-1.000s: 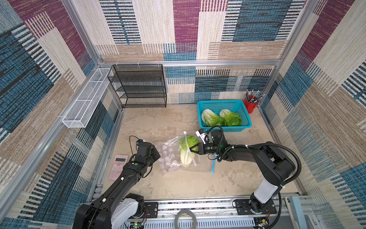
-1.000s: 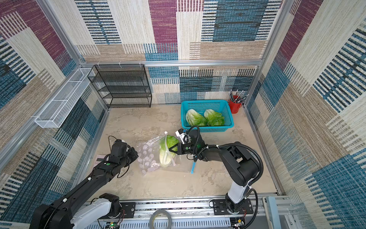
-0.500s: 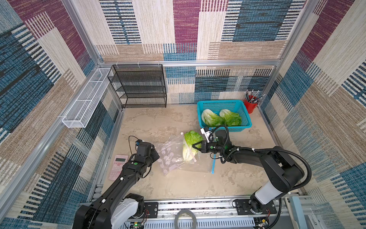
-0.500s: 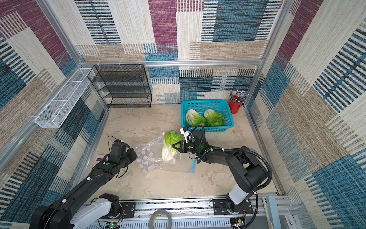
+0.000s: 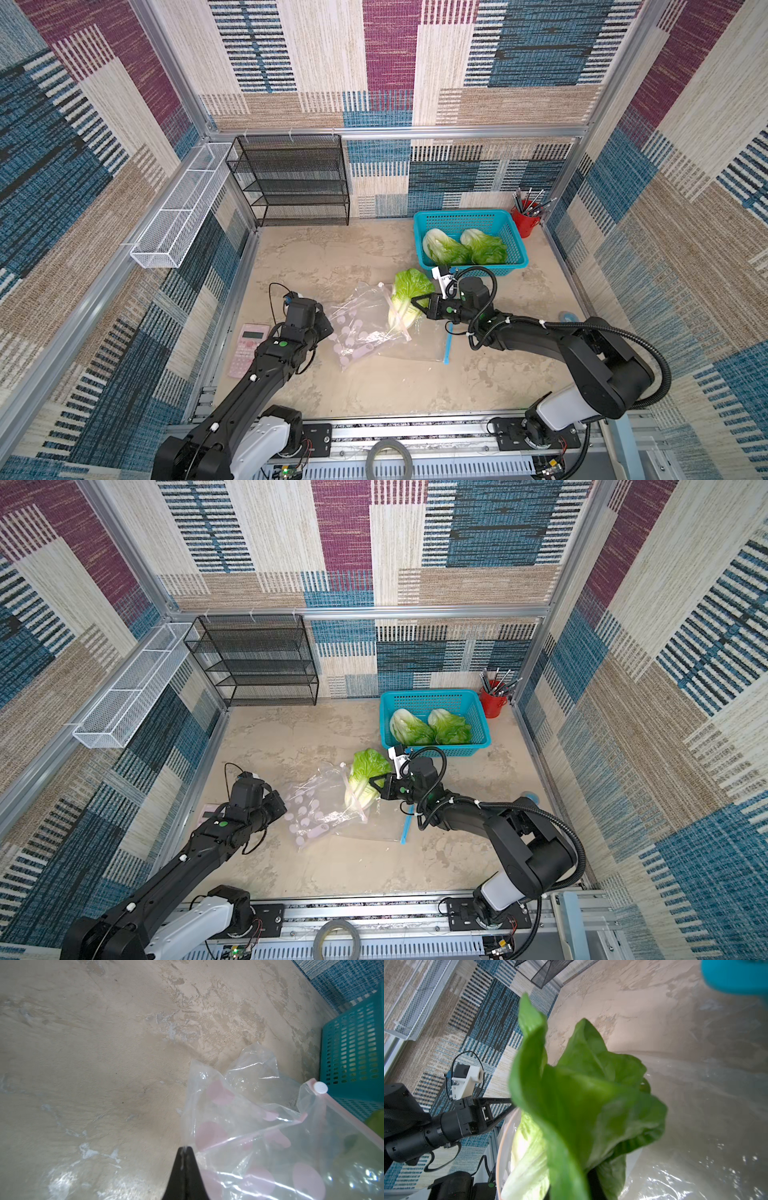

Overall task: Open the zip-top bag and take out the chinese cabbages
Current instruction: Pick up the Chinese cabbage from the zipper food storage bag.

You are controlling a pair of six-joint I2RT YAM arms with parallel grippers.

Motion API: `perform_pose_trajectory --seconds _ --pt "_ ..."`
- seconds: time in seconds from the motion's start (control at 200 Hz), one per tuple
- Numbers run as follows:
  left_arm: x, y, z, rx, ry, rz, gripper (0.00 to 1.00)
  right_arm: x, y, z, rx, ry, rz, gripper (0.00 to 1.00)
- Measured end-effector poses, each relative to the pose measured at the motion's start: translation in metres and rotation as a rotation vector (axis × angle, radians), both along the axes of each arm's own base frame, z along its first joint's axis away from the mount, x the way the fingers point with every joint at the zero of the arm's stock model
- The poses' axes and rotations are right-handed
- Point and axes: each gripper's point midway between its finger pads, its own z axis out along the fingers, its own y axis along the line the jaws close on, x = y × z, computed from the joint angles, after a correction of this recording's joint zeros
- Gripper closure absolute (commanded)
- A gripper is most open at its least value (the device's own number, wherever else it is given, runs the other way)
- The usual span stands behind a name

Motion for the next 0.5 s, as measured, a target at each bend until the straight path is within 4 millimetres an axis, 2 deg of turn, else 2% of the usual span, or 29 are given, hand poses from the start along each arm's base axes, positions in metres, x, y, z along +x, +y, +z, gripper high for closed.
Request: perform_pose_trajectory --seconds 0.501 --pt "0.000 0.001 -0.001 0.007 0.002 -0.002 1.00 0.004 -0.035 0.023 -0.011 -0.096 -0.191 1.00"
